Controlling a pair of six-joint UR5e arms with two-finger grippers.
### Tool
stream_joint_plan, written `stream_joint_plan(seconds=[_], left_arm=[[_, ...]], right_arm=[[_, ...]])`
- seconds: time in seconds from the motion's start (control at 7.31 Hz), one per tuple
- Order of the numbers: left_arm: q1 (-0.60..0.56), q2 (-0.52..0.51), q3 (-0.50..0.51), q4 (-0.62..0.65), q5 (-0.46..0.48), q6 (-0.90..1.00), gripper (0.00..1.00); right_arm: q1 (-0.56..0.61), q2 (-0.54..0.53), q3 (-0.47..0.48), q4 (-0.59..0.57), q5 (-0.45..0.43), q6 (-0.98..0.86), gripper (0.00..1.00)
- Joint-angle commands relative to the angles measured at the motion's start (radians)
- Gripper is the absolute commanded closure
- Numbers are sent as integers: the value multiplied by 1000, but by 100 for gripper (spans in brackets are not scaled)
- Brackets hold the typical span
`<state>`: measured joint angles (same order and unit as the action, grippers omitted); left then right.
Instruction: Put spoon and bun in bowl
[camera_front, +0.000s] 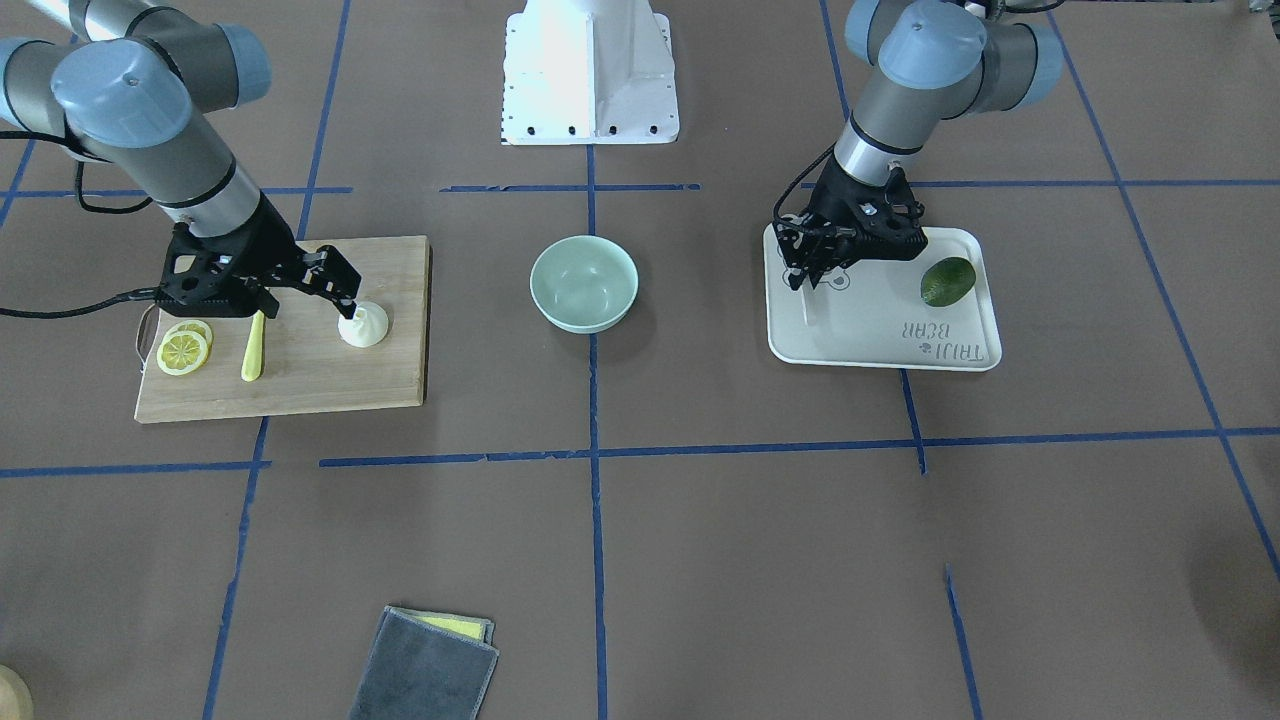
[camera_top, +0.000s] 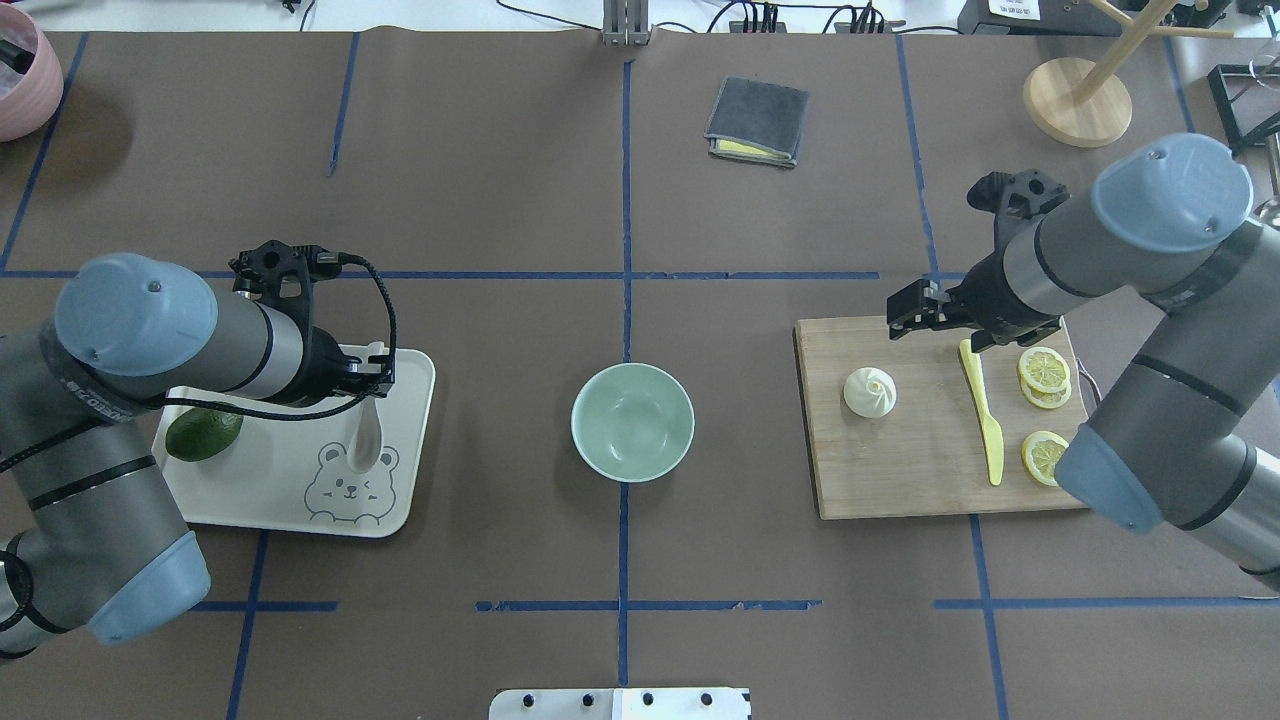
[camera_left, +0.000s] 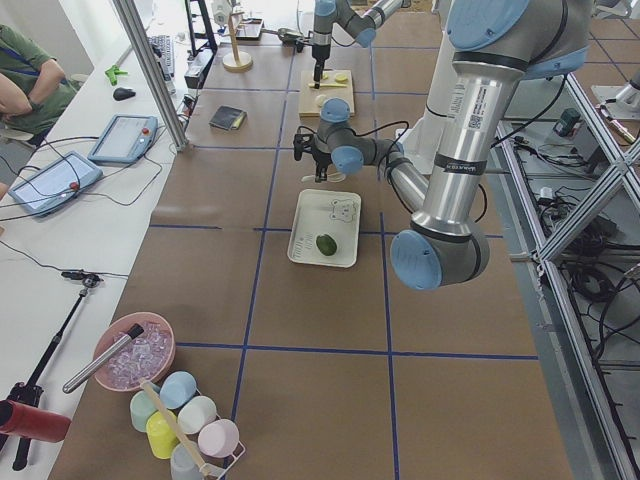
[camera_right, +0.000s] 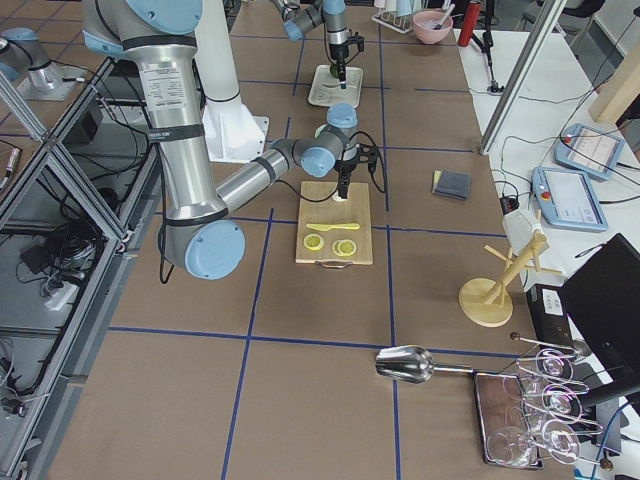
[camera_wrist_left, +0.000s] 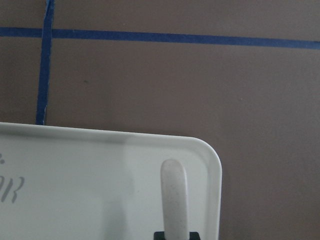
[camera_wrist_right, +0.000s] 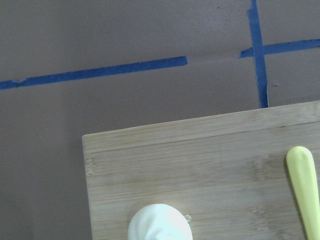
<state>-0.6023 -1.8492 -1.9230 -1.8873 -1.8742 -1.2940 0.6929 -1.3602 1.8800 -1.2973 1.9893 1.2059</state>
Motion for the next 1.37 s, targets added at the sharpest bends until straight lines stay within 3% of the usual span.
stream_joint_plan(seconds=[0.0,0.55,0.82,1.09,1.23], left_arm=[[-2,-18,-1,1,0,-16,100],[-2,-22,-1,1,0,-18,100],[-2,-22,-1,1,0,-18,100],[-2,-41,9,1,1,-19,100],[4,-59,15,2,1,-66,100]], right_arm=[[-79,9,-28,6,-73,15,0],[-93,26,-74,4,-80,7,2],[-92,30,-74,4,-80,14,26],[-92,35,-73,4,-80,9,68],[-89,35,-73,4,-80,7,84]])
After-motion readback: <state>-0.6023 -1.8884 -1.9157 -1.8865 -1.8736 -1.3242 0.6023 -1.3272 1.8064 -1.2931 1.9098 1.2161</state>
